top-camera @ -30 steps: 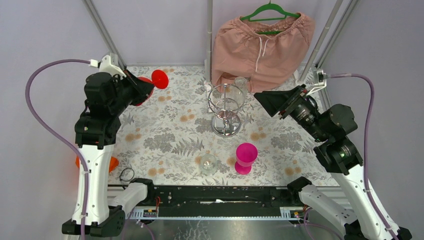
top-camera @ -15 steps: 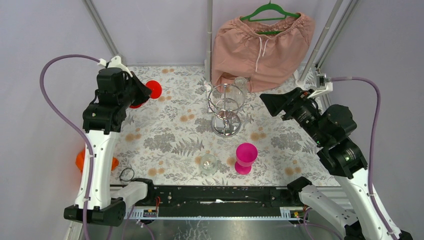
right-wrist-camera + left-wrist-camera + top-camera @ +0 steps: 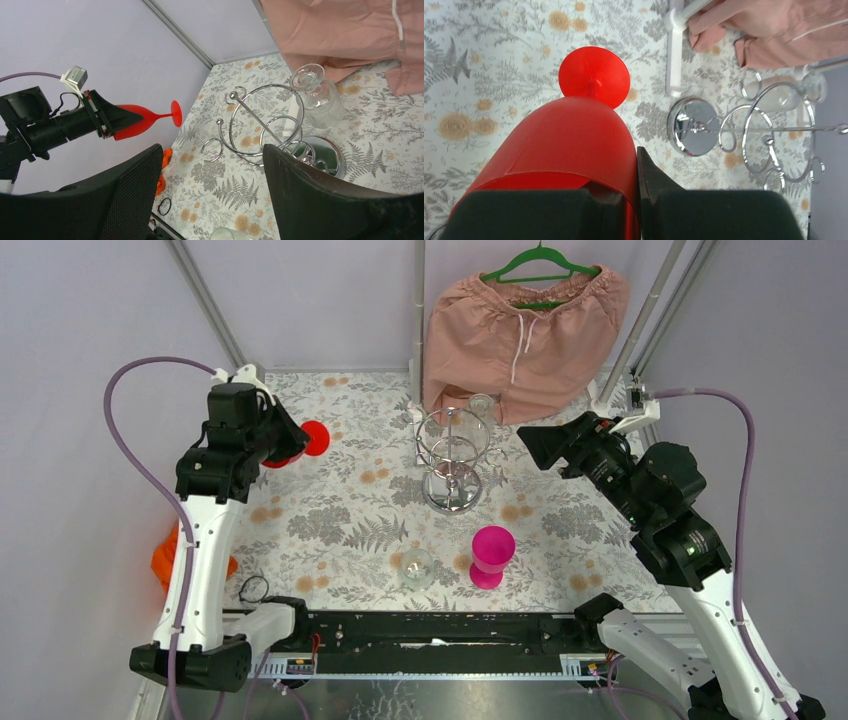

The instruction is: Take the wine glass off the wine glass rack

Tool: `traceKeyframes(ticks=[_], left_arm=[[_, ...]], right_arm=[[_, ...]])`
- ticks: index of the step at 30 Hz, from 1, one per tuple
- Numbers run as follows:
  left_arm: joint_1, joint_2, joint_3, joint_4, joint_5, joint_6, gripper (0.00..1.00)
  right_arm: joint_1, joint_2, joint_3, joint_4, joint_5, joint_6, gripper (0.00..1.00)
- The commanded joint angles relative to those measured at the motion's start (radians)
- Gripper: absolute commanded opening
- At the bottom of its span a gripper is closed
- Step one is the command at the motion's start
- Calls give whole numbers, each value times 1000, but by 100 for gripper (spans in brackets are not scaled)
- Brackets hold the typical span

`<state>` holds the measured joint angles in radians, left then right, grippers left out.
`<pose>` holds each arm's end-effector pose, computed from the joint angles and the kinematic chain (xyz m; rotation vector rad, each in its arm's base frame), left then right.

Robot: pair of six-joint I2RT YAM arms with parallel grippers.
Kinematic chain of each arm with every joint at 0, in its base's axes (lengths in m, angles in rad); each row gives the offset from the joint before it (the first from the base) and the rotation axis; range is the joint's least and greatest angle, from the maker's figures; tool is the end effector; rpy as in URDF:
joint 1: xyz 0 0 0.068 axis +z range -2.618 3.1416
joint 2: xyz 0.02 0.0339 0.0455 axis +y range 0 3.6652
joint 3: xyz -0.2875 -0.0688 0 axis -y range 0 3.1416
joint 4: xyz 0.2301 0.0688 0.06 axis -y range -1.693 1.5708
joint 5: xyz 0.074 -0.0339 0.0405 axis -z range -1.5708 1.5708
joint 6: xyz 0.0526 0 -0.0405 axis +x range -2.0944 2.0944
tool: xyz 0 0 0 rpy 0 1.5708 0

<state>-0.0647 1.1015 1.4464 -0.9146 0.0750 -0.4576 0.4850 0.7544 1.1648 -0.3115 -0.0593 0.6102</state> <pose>0.1921 -0.0164 0.4360 -0.3787 2.1301 -0.3839 0.1078 0.0603 0.4697 0.0461 1.5417 0.9252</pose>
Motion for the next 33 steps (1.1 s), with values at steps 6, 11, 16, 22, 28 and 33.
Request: traceKeyframes(ticks=[6, 11, 16, 22, 28, 33], left_arm=[[-41, -87, -119, -90, -30, 60, 0], [-91, -128, -183, -109, -50, 65, 0], [-204, -129, -237, -118, -97, 48, 0], [-371, -120, -276, -154, -218, -4, 0], [-461, -139, -315, -175, -226, -26, 0], [-527, -162, -357, -200, -212, -37, 0]], right_arm=[[-2, 3, 24, 10, 20, -3, 81], [-3, 6, 14, 10, 12, 3, 81], [-3, 10, 16, -3, 2, 4, 81], [-3, -4, 22, -25, 18, -1, 82], [-2, -10, 21, -37, 21, -4, 82], [-3, -13, 22, -48, 22, -7, 82]])
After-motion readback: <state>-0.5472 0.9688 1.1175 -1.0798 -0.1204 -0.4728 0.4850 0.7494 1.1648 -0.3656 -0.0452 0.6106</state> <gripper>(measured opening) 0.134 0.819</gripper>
